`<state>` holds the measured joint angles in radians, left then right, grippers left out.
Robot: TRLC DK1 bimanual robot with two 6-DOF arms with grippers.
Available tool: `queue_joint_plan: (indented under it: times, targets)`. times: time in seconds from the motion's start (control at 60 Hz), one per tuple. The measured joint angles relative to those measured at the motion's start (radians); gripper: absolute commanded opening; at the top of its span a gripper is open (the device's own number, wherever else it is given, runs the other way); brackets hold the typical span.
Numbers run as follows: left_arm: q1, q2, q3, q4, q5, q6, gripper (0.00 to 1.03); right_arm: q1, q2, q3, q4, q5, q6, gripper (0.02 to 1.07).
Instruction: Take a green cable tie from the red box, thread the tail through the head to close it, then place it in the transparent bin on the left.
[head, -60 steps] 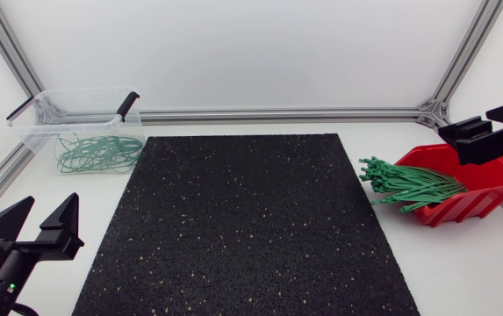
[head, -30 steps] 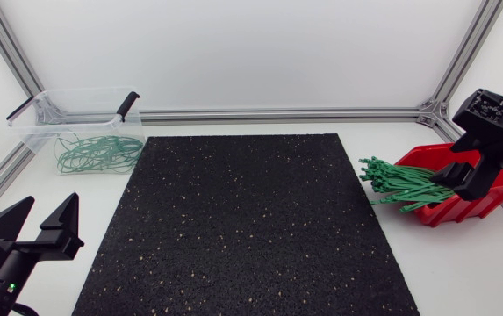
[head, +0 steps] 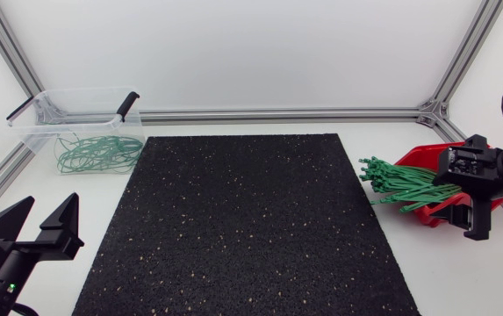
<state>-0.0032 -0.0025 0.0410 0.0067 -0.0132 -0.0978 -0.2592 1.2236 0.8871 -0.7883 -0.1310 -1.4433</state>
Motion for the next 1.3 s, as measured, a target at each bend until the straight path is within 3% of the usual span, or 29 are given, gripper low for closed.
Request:
queue_joint_plan:
  times: [0.133,0.267,0.4,0.583,0.667,1.3]
  targets:
    - [0.000,0.000,0.000,0.000,0.000,0.000,0.99,-0.005,0.000,-0.069,0.053,0.000,-0.072,0.69]
    - [0.000,0.000,0.000,0.000,0.000,0.000,0.99,-0.006,0.000,-0.129,0.091,0.000,-0.116,0.68]
    - [0.000,0.000,0.000,0.000,0.000,0.000,0.99,-0.013,0.000,-0.169,0.159,0.000,-0.152,0.53]
    - [0.000,0.000,0.000,0.000,0.000,0.000,0.99,-0.014,0.001,-0.188,0.230,0.000,-0.167,0.52]
    - [0.000,0.000,0.000,0.000,0.000,0.000,0.99,-0.017,0.004,-0.188,0.244,0.000,-0.179,0.44]
    - [0.000,0.000,0.000,0.000,0.000,0.000,0.99,0.023,0.052,-0.237,0.331,0.009,-0.185,0.44]
